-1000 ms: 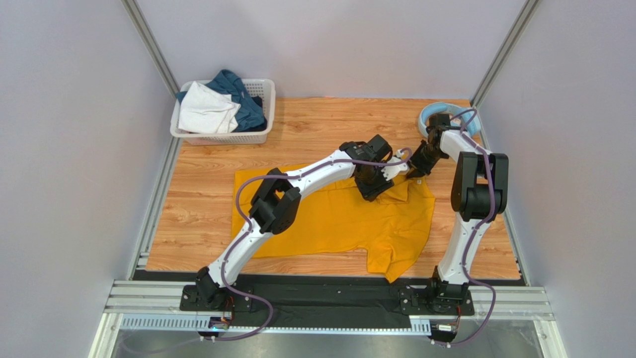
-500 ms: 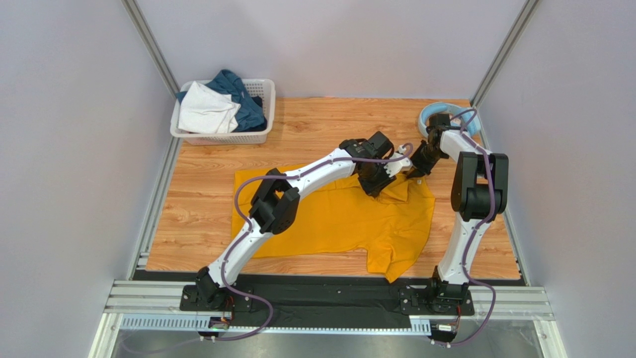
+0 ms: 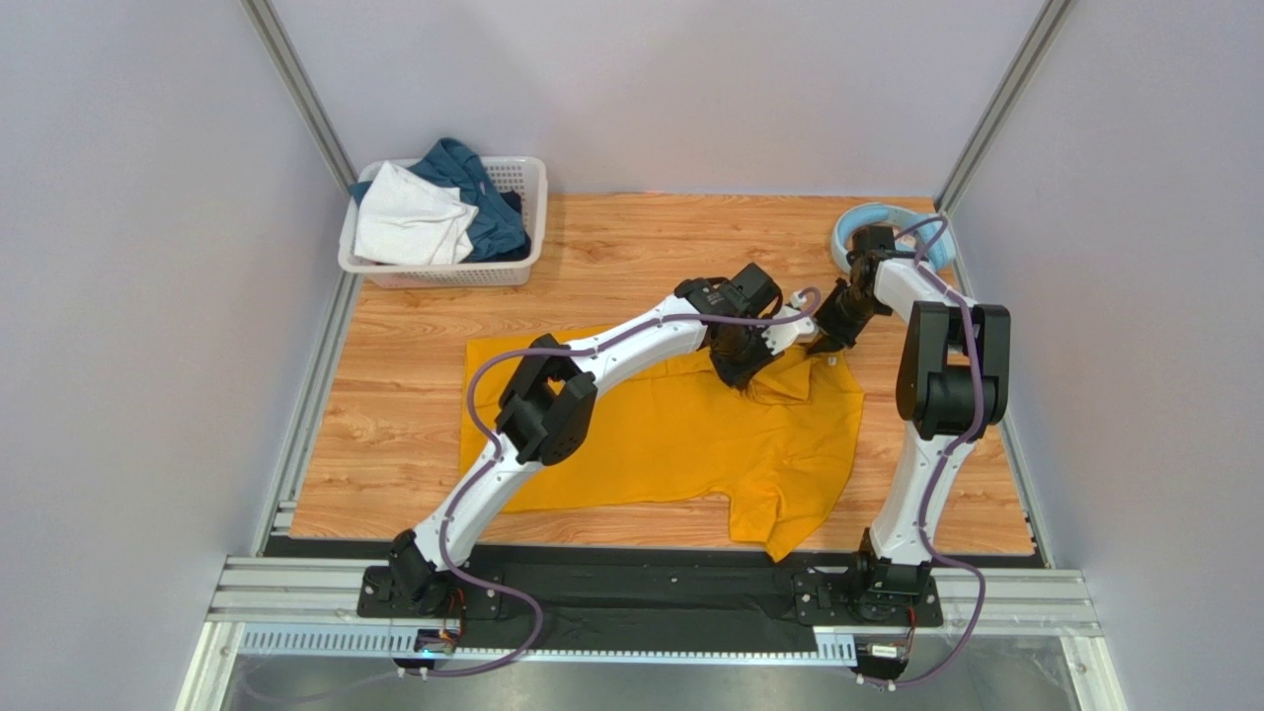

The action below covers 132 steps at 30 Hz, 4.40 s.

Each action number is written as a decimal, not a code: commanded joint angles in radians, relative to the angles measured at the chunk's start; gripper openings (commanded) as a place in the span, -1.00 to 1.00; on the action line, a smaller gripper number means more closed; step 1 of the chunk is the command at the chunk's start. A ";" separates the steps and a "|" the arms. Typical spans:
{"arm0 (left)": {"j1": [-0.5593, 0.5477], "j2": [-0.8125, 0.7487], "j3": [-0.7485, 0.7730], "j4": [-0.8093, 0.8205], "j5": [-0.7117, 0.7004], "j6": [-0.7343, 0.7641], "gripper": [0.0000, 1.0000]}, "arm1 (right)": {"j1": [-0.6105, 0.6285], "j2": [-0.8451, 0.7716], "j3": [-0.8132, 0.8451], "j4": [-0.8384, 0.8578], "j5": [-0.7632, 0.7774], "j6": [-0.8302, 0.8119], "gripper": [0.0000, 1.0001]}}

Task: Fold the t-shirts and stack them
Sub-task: Fold the tshirt

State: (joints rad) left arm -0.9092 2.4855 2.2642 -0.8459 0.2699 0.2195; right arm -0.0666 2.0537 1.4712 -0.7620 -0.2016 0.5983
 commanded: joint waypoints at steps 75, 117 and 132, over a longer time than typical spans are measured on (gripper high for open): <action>-0.003 0.092 0.092 0.021 -0.070 -0.032 -0.22 | 0.016 0.046 -0.043 0.021 -0.002 -0.002 -0.52; 0.026 -0.181 -0.169 -0.269 0.022 0.273 -0.96 | 0.022 0.049 -0.029 0.010 -0.001 -0.006 -0.52; 0.012 -0.134 -0.172 -0.323 -0.031 0.337 -0.11 | 0.022 0.054 -0.017 0.001 0.005 -0.009 -0.53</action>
State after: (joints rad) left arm -0.8917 2.3386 2.0830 -1.1797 0.2718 0.5468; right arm -0.0532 2.0571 1.4651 -0.7513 -0.2405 0.5983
